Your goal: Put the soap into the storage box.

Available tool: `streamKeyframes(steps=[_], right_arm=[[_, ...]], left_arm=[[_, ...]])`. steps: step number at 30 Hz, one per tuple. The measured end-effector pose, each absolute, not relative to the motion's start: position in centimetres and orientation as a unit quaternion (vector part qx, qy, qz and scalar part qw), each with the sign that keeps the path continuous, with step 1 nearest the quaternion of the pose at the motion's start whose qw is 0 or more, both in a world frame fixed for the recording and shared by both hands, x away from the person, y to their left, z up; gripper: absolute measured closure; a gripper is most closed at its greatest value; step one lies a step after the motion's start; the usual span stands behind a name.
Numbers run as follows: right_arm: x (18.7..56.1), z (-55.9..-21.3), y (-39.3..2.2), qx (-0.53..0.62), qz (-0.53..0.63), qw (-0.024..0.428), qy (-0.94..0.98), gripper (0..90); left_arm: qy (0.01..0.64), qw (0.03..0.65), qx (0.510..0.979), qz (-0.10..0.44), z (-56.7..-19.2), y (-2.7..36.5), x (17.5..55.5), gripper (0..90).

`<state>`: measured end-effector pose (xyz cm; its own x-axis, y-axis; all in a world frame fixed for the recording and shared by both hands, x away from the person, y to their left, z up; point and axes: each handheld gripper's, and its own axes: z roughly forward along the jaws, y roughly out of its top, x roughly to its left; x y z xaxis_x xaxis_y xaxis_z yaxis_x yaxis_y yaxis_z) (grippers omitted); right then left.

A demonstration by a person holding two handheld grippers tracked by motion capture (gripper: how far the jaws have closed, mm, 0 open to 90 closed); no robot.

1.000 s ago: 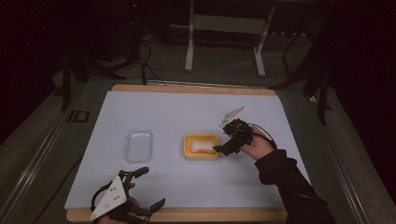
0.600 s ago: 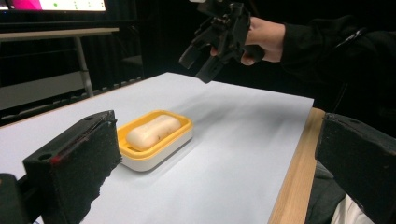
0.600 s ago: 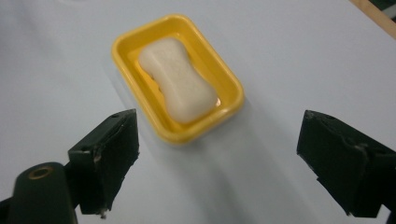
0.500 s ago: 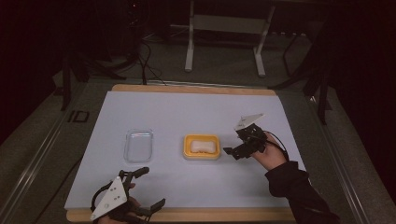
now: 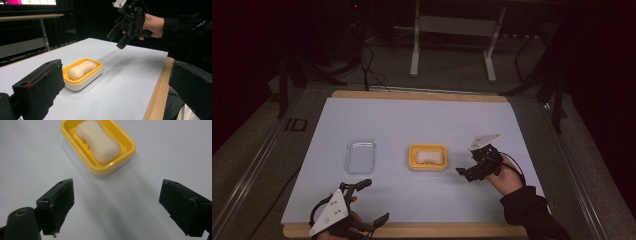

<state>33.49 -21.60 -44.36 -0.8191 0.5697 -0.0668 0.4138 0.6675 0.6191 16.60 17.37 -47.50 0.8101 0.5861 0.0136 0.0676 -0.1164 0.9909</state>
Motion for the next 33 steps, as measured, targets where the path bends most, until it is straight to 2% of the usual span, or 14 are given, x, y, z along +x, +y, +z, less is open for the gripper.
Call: streamKeyframes(steps=[33], right_arm=[[28.7,-47.3,-26.6,0.359,0.342,0.166,0.852,12.9]], left_arm=[[0.227,0.621,0.721,0.206,-47.5,17.3,16.5,0.2]])
